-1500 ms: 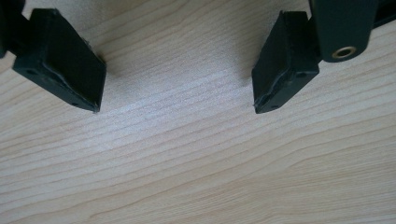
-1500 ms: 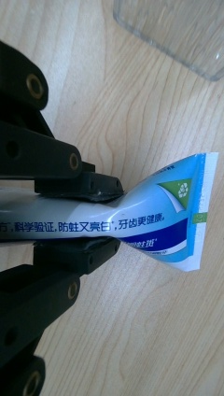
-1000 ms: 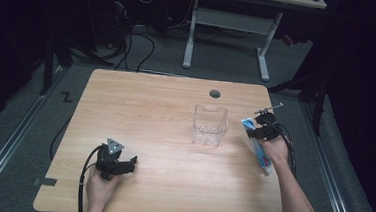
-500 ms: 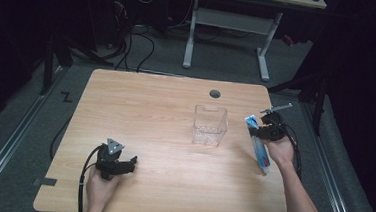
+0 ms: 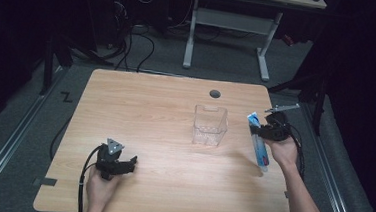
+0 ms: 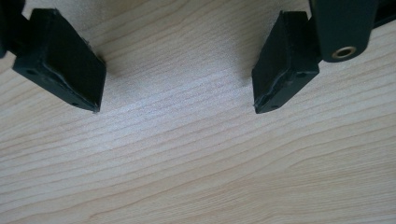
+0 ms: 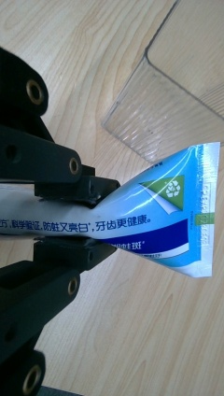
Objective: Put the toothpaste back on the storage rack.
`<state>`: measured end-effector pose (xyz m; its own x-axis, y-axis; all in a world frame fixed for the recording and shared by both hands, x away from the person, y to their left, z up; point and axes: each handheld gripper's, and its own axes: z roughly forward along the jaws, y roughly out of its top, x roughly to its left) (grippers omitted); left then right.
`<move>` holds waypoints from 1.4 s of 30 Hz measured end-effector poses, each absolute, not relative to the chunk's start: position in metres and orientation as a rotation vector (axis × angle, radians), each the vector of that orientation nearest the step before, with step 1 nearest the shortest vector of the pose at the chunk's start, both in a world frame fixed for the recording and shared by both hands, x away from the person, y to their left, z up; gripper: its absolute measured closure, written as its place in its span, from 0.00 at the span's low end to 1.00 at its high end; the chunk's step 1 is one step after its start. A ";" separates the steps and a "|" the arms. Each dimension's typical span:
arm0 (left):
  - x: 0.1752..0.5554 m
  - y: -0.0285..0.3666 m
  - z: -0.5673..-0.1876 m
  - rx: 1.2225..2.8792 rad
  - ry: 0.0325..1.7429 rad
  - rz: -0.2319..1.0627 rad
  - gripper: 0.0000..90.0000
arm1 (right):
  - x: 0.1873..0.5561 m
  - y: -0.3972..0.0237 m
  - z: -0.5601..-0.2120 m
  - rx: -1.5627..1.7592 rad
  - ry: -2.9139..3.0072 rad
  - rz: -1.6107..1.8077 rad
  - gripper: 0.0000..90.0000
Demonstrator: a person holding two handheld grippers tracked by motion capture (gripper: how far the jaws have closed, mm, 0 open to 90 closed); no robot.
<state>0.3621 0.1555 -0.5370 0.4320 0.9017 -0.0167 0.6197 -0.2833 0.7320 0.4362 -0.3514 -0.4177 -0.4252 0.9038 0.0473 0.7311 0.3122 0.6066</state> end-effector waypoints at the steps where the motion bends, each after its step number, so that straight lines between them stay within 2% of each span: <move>1: 0.362 0.156 -0.537 2.013 1.278 0.536 0.20 | 0.435 -0.351 -0.417 1.468 2.283 0.816 0.83; 42: 0.362 0.155 -0.537 2.014 1.277 0.536 0.20 | 0.409 -0.331 -0.395 1.307 2.262 1.052 0.83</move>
